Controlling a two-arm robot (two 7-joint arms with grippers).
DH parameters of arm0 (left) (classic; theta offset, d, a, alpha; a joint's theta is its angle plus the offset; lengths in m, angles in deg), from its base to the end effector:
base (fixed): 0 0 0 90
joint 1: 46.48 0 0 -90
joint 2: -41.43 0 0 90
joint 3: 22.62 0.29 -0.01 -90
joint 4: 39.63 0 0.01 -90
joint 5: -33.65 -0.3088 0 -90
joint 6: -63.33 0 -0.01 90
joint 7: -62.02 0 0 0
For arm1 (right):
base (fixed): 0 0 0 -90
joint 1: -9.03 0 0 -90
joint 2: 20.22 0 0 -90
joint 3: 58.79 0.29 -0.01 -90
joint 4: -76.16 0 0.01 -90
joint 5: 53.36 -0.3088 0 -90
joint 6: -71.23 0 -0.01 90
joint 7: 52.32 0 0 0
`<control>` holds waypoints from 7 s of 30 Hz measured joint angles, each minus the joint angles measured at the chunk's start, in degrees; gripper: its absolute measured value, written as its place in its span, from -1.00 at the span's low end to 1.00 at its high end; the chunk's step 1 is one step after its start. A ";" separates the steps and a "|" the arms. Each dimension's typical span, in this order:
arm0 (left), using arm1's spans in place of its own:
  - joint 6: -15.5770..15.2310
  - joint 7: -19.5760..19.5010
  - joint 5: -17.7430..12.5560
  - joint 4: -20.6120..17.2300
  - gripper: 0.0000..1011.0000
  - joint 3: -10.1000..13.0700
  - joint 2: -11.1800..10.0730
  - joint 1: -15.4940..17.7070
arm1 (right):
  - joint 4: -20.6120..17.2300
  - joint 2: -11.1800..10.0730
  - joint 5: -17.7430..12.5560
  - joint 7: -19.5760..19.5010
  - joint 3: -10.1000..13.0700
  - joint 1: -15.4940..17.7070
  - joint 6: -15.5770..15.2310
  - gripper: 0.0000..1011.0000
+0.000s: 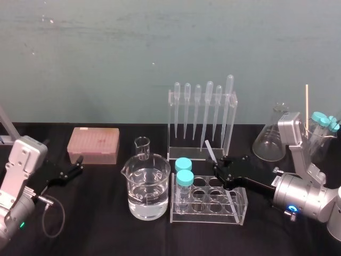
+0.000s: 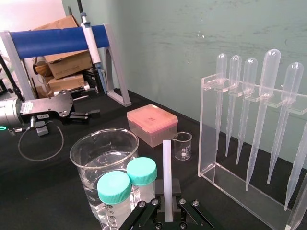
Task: Pick up the stirring rod with one hand, then place it down.
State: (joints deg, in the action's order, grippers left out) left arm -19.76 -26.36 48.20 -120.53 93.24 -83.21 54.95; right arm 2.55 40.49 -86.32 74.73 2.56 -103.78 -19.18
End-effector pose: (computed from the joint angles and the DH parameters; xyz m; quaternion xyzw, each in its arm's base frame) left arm 0.3581 0.0827 -0.3023 0.1414 -0.1324 0.5799 0.7913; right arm 0.4134 -0.0597 -0.2744 -0.0529 0.0337 -0.3205 0.9452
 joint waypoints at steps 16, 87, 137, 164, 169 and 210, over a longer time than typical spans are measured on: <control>0.00 0.00 0.00 0.00 0.98 0.00 0.00 0.00 | -1.27 0.89 2.08 -1.07 3.16 0.36 7.30 -0.86; 0.00 0.00 0.00 0.00 0.98 0.00 0.00 0.00 | 3.28 6.50 -3.37 5.35 11.75 2.11 22.12 -0.86; 0.00 0.00 0.00 0.00 0.98 0.00 0.00 0.00 | 3.28 6.50 -3.37 5.35 11.75 2.11 22.12 -0.86; 0.00 0.00 0.00 0.00 0.98 0.00 0.00 0.00 | 3.28 6.50 -3.37 5.35 11.75 2.11 22.12 -0.86; 0.00 0.00 0.00 0.00 0.98 0.00 0.00 0.00 | 3.28 6.50 -3.37 5.35 11.75 2.11 22.12 -0.86; 0.00 0.00 0.00 0.00 0.98 0.00 0.00 0.00 | 1.61 2.26 -1.58 8.34 5.72 2.62 15.13 -0.86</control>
State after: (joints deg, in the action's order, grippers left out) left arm -19.76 -26.36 48.20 -120.53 93.24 -83.21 54.95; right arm 4.17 42.75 -87.90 83.07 8.27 -101.17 -4.06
